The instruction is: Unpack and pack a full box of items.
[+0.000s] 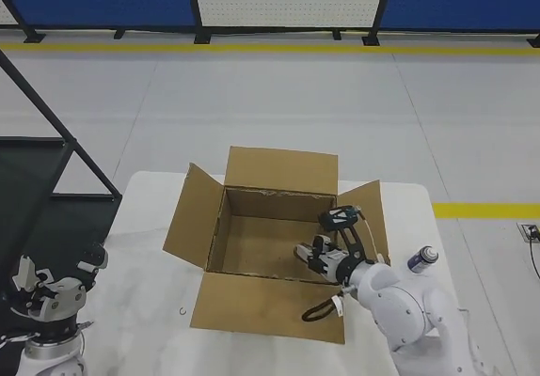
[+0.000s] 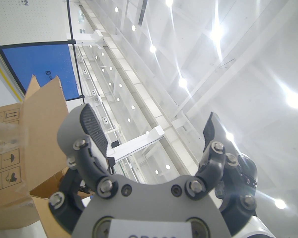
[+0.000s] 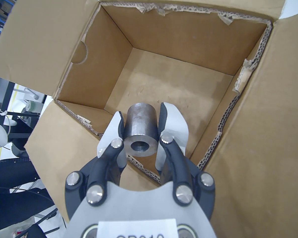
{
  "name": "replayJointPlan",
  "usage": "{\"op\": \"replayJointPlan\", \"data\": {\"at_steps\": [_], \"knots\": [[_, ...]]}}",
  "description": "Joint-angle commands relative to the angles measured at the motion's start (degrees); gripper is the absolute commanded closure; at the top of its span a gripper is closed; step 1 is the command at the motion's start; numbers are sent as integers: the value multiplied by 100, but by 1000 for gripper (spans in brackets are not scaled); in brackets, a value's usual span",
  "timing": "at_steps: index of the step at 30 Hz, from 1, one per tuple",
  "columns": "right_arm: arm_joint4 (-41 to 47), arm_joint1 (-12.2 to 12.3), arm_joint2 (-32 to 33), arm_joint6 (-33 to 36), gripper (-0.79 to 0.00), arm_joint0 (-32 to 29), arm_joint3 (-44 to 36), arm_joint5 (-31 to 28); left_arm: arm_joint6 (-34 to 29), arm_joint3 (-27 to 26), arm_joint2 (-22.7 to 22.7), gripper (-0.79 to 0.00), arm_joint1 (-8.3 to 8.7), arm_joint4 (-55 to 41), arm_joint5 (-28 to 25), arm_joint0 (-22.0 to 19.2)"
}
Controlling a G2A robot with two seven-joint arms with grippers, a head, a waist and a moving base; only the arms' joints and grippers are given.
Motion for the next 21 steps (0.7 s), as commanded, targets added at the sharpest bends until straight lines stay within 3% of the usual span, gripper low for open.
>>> {"op": "replayJointPlan", "data": {"at_steps": [1, 13, 21], "knots": [[98, 36, 259, -63, 0, -208, -322, -42, 0, 0, 0, -785, 0, 0, 0, 0], [841, 275, 2329, 259, 0, -1947, -2208, -560, 0, 0, 0, -785, 0, 0, 0, 0], [1381, 371, 3562, 449, 0, -2941, -2528, -920, 0, 0, 0, -785, 0, 0, 0, 0]]}}
